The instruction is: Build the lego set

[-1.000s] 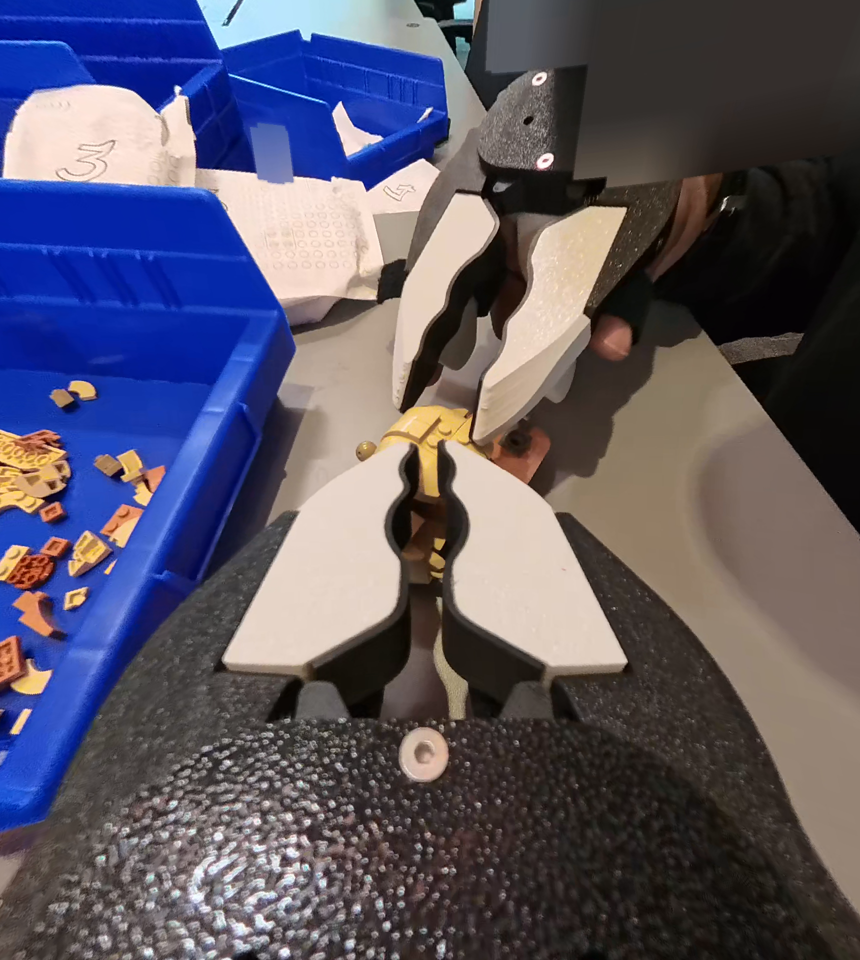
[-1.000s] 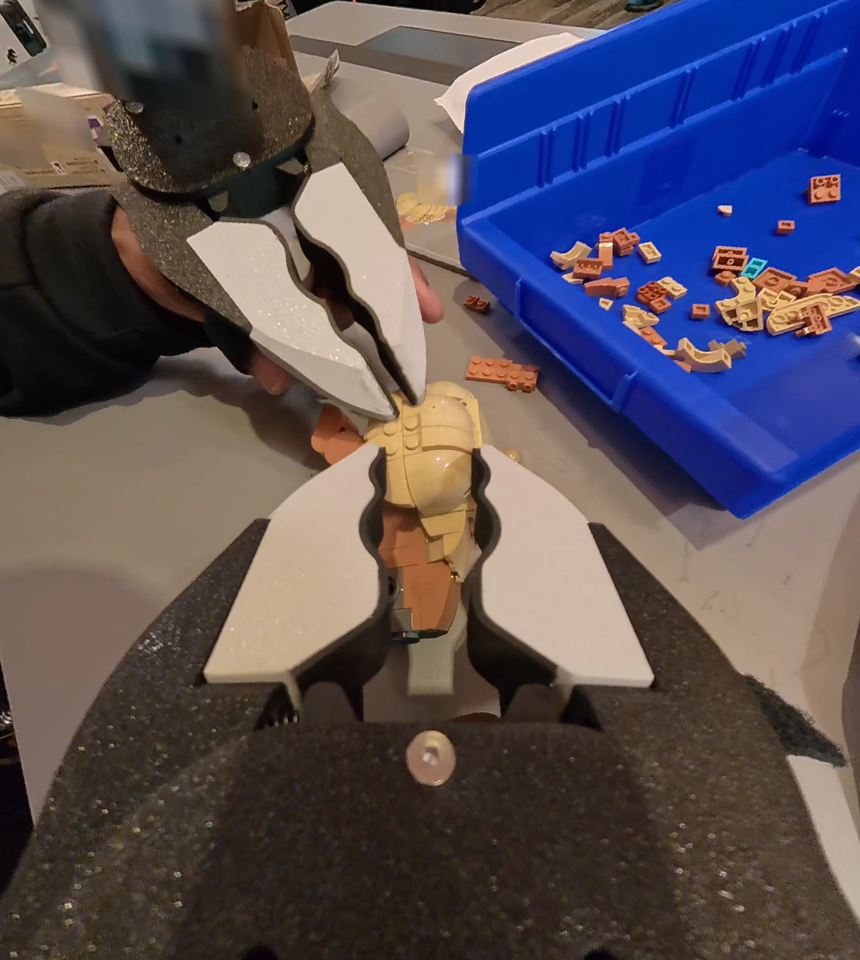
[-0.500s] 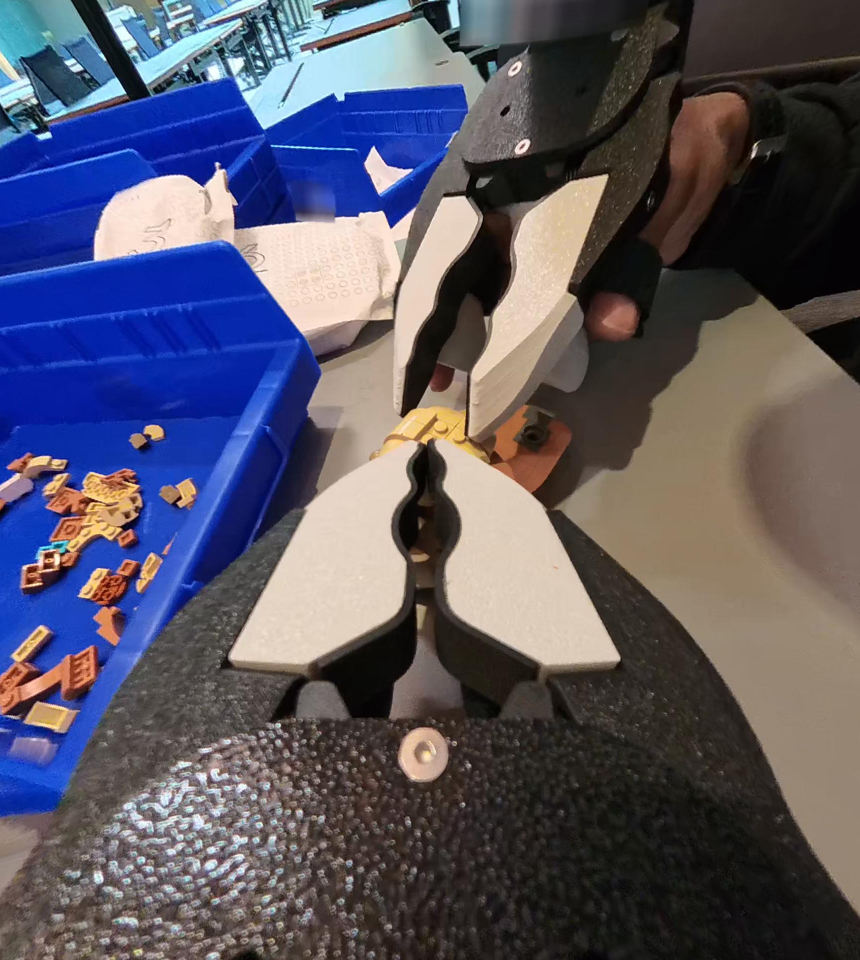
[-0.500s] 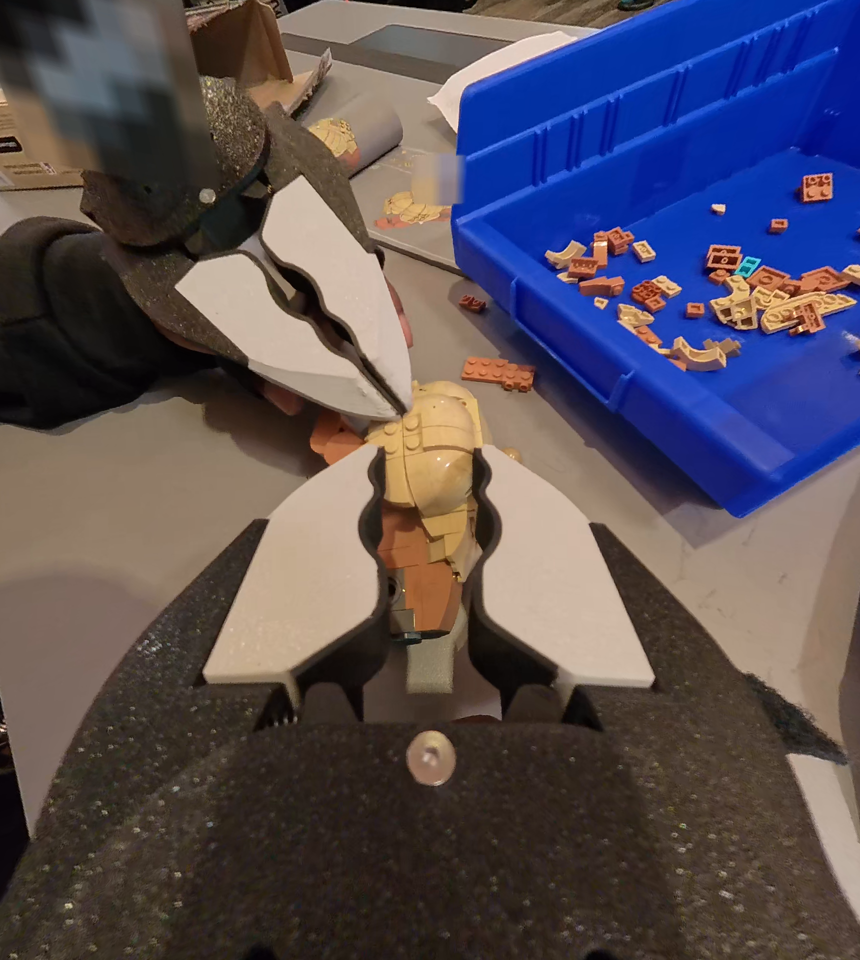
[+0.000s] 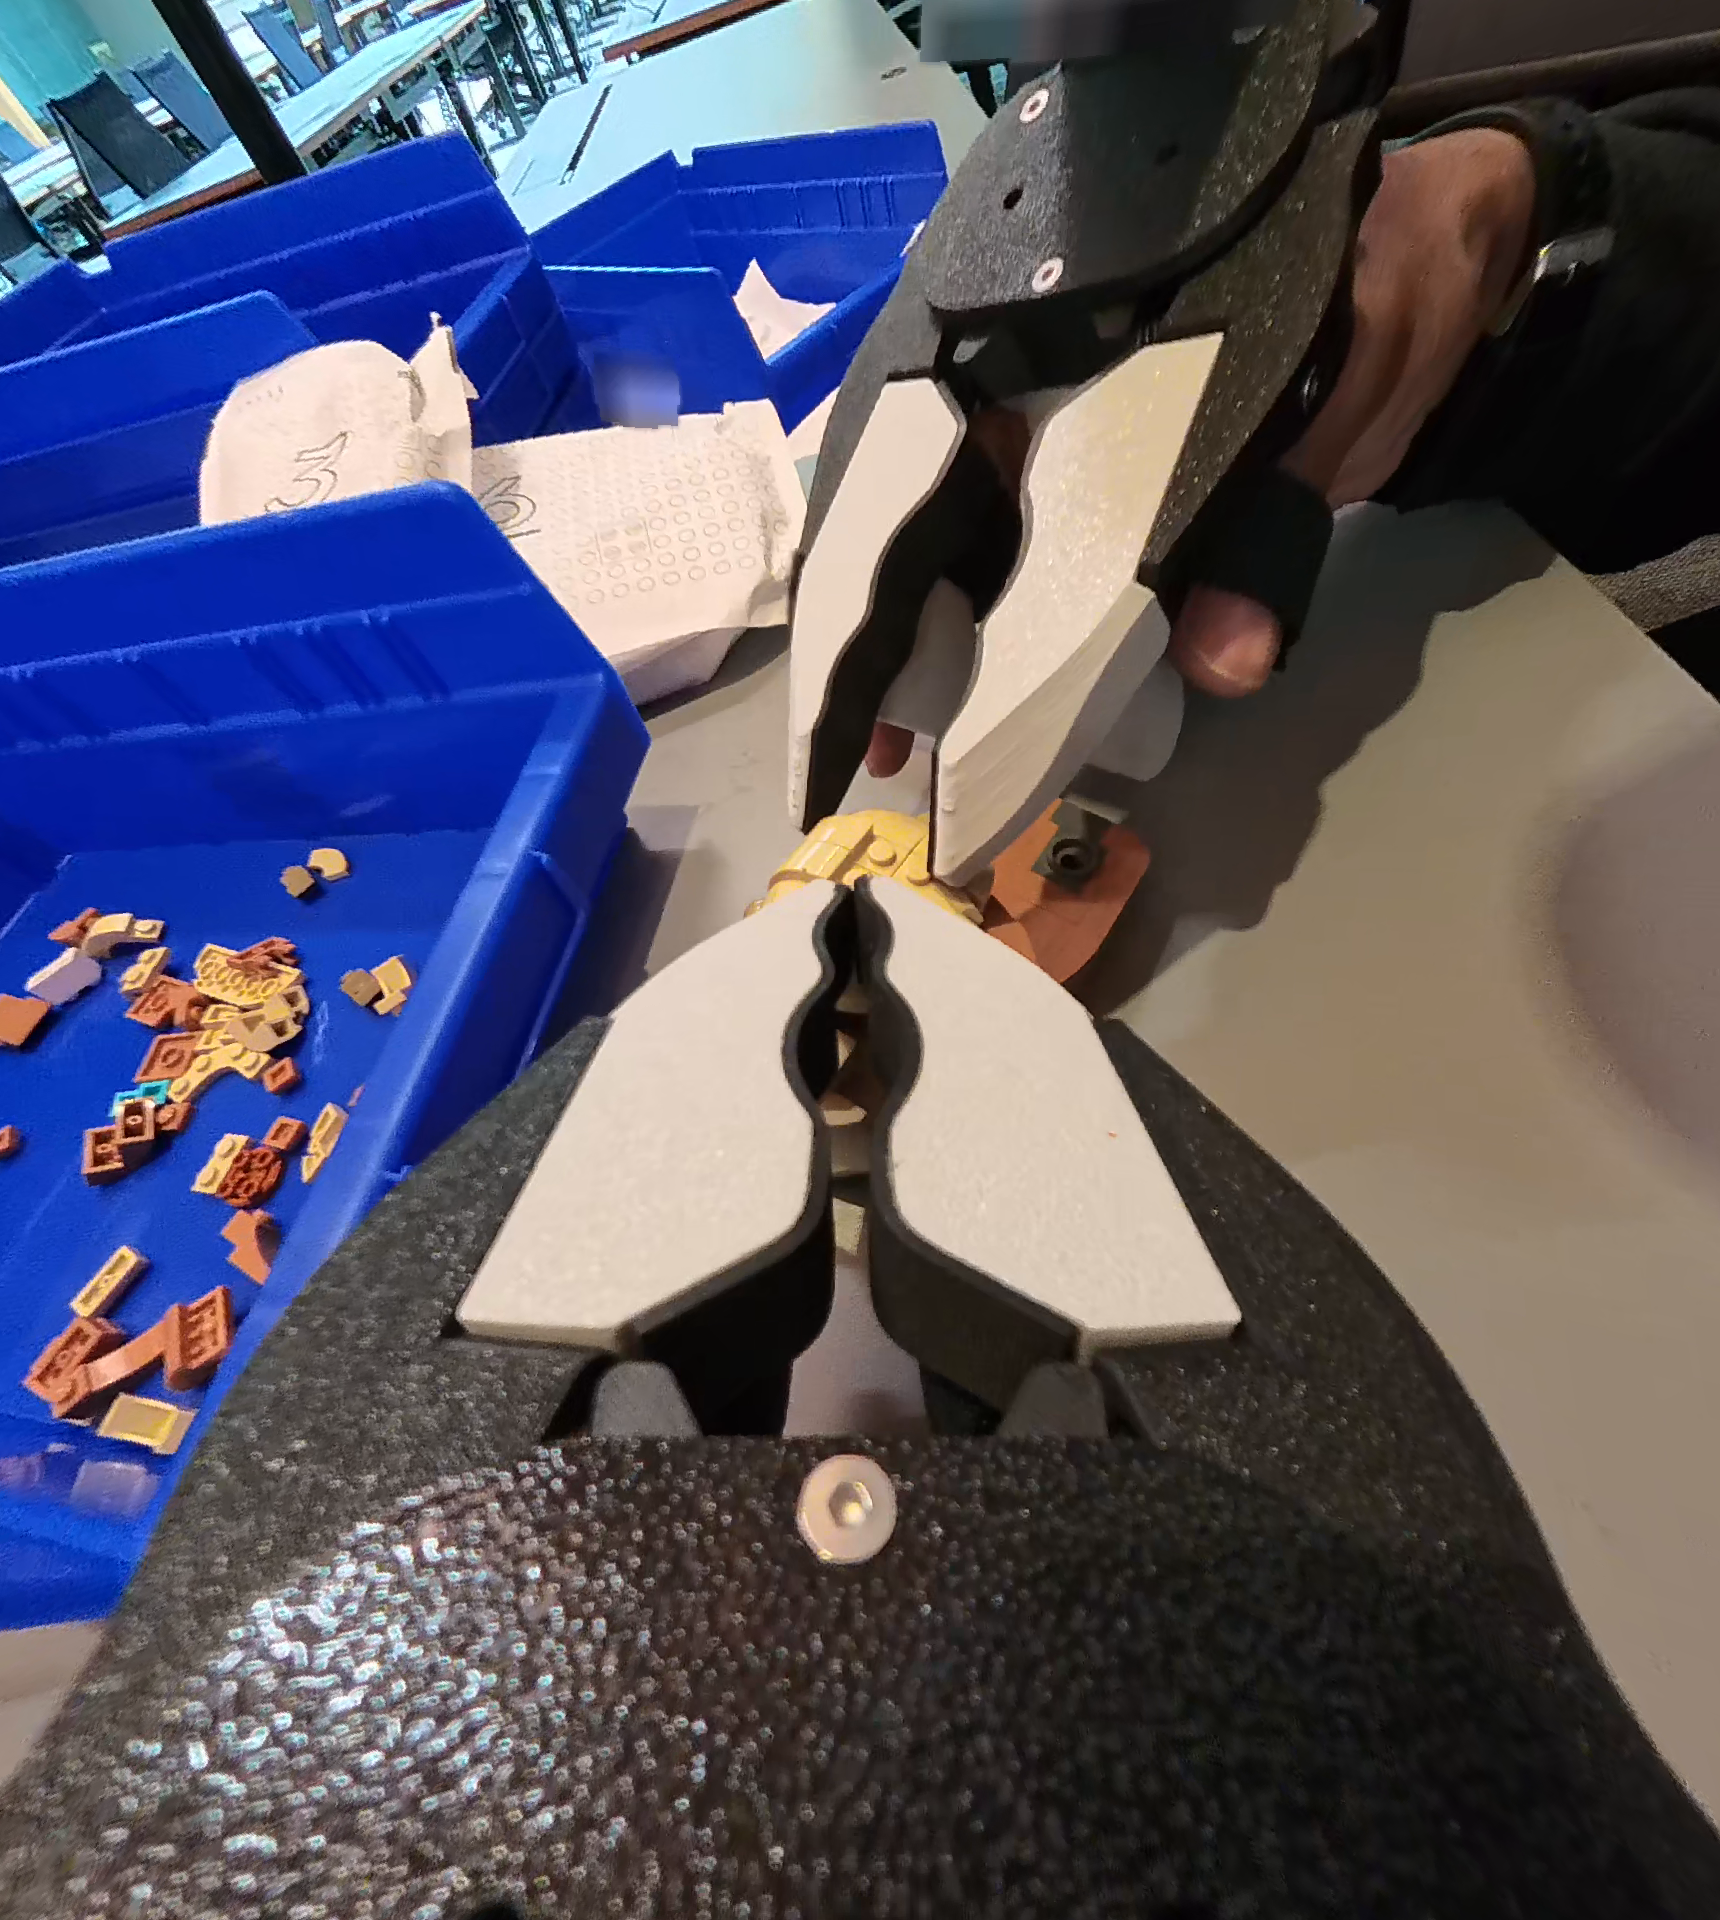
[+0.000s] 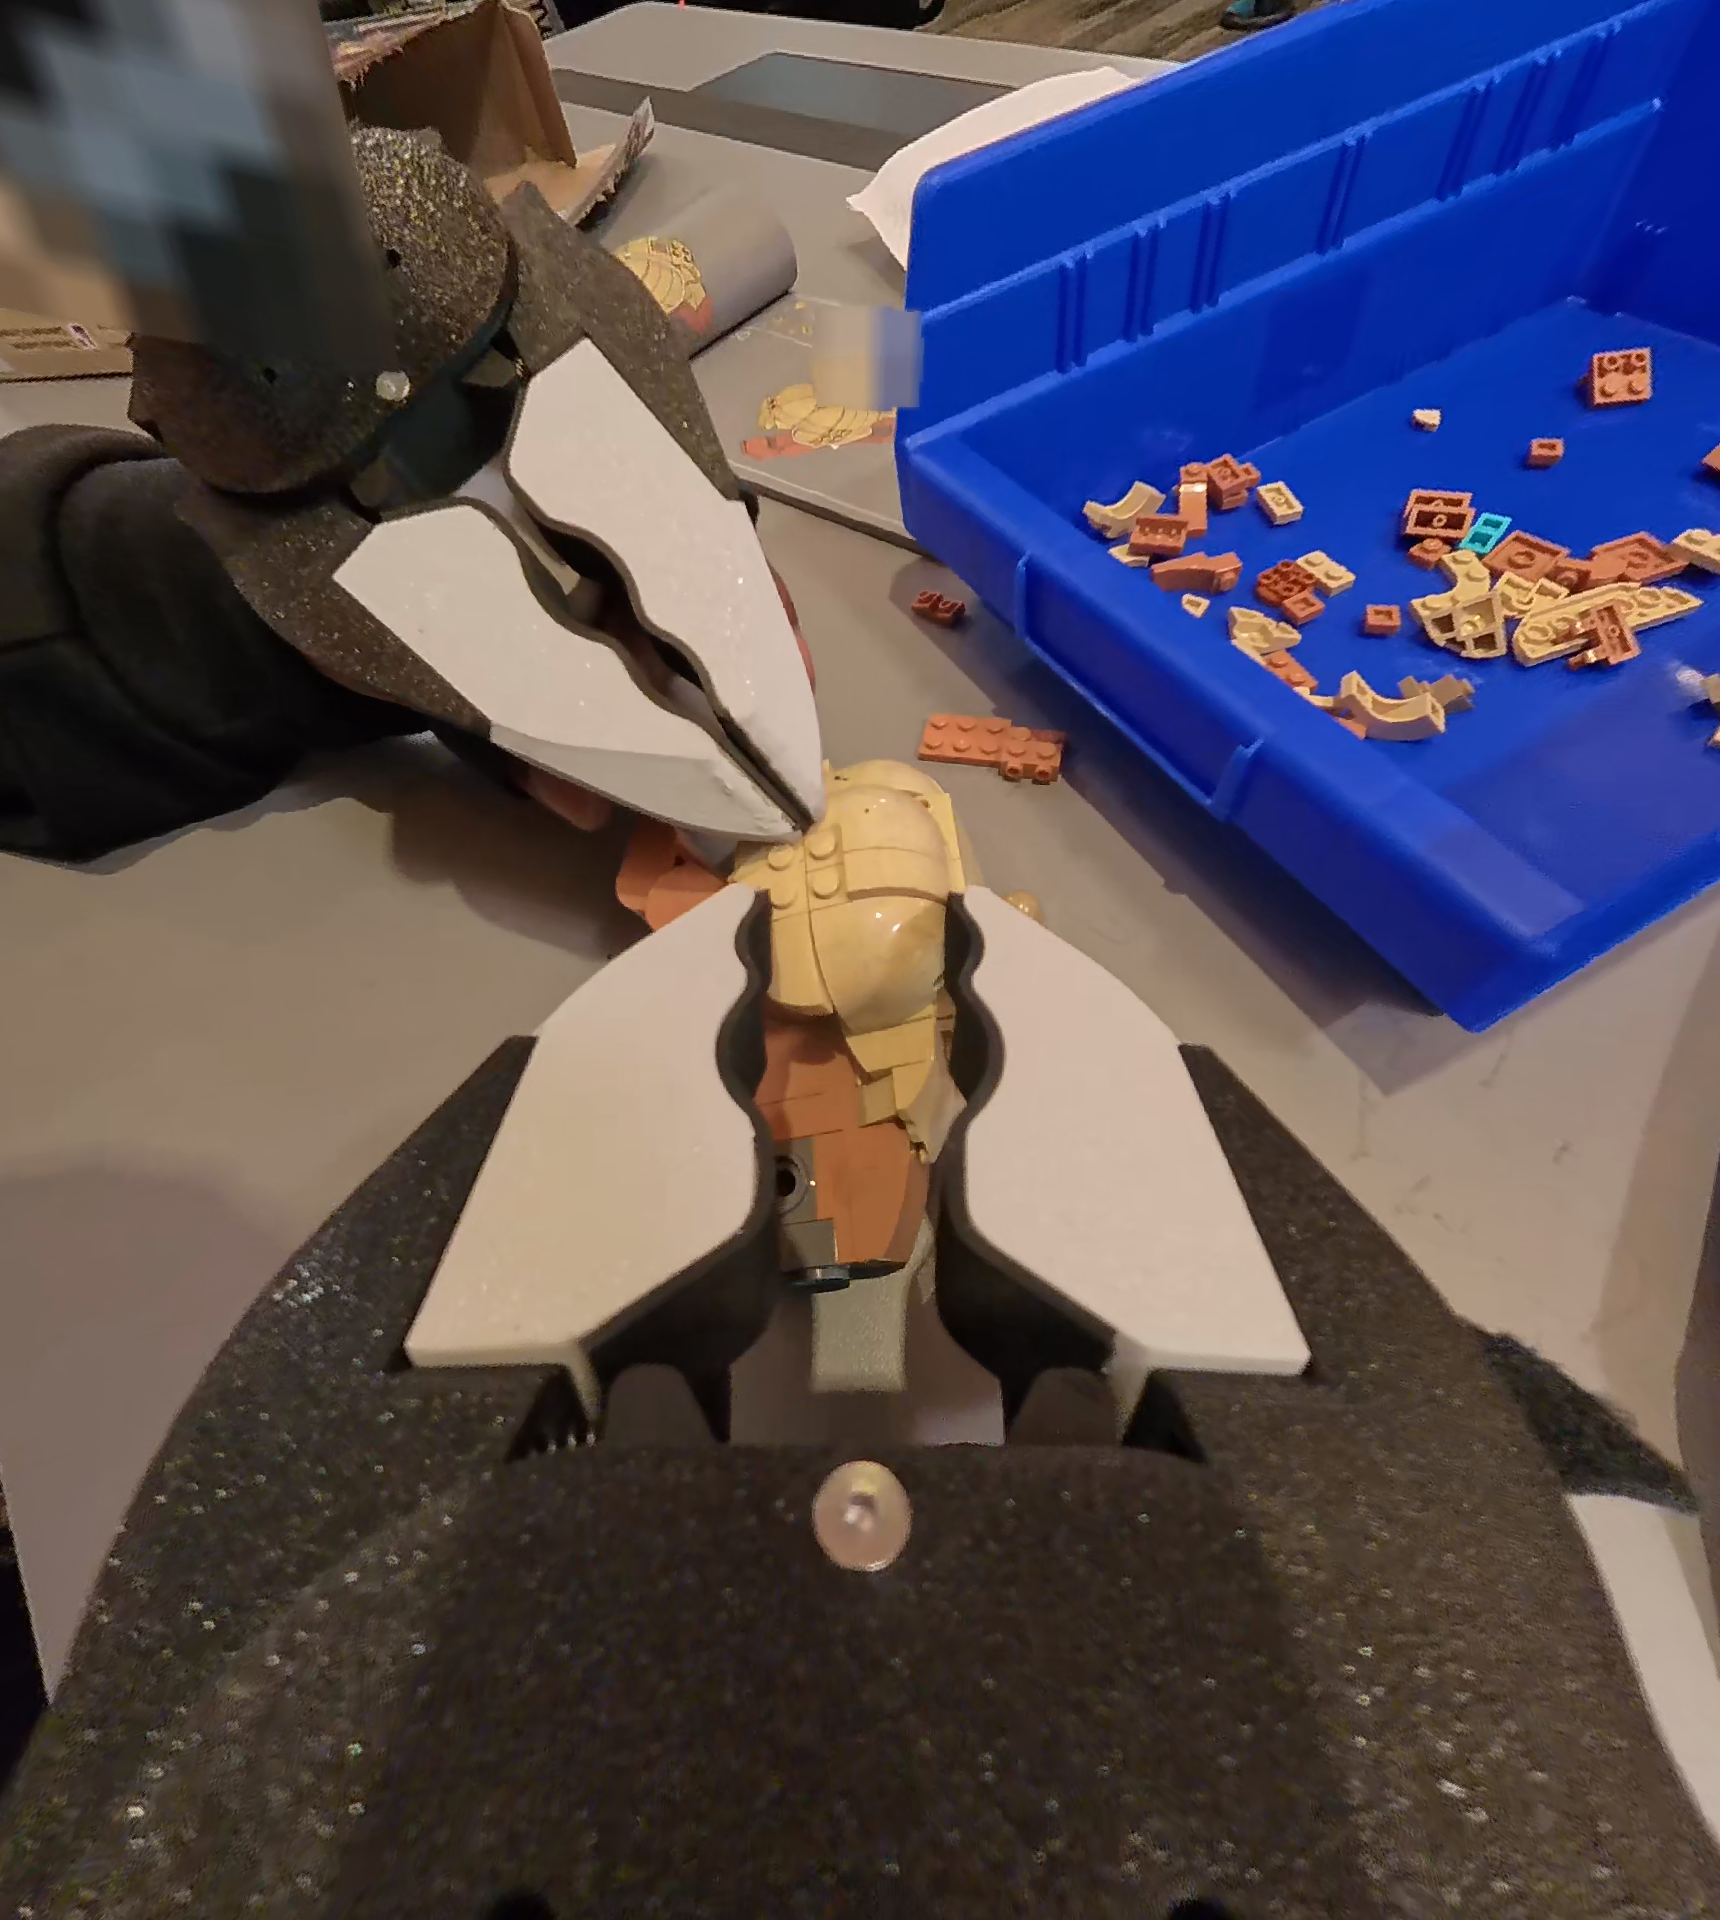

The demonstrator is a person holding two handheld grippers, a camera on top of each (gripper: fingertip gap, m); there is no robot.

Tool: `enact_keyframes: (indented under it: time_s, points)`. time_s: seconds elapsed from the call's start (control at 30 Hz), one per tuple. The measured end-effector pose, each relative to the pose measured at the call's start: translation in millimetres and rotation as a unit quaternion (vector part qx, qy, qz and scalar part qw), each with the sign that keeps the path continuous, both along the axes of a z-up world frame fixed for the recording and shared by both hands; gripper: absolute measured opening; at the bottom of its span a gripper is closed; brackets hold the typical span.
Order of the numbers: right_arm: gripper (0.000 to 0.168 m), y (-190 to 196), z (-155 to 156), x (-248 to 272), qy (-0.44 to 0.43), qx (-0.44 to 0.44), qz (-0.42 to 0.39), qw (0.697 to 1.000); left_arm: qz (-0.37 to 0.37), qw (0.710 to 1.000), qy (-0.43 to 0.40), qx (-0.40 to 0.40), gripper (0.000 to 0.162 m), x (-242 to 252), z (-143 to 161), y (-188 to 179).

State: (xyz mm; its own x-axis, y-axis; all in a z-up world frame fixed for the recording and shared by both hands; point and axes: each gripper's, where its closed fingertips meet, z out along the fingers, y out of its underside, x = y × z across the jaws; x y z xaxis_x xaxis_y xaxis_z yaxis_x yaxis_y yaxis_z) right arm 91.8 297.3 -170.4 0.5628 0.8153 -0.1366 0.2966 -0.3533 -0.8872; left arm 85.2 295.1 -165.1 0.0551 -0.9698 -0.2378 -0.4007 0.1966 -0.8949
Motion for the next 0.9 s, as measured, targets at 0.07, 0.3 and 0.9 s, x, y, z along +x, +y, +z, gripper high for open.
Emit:
enact_keyframes:
  time_s: [0.07, 0.3, 0.9]
  points:
    - [0.032, 0.1, 0.6, -0.1, 0.002, 0.002, -0.001, 1.000, -0.001, 1.000, -0.002, -0.001, 0.000, 0.3, 0.5, 0.0]
    - [0.036, -2.6, 15.7, 11.7, 0.067, 0.017, 0.004, 0.998, 0.024, 0.996, -0.053, -0.071, 0.006, -14.8, 17.2, 7.4]
    - [0.036, -2.8, -3.4, 34.1, 0.007, -0.002, -0.007, 1.000, 0.075, 0.977, -0.022, -0.201, 0.008, -23.8, 7.4, 2.7]
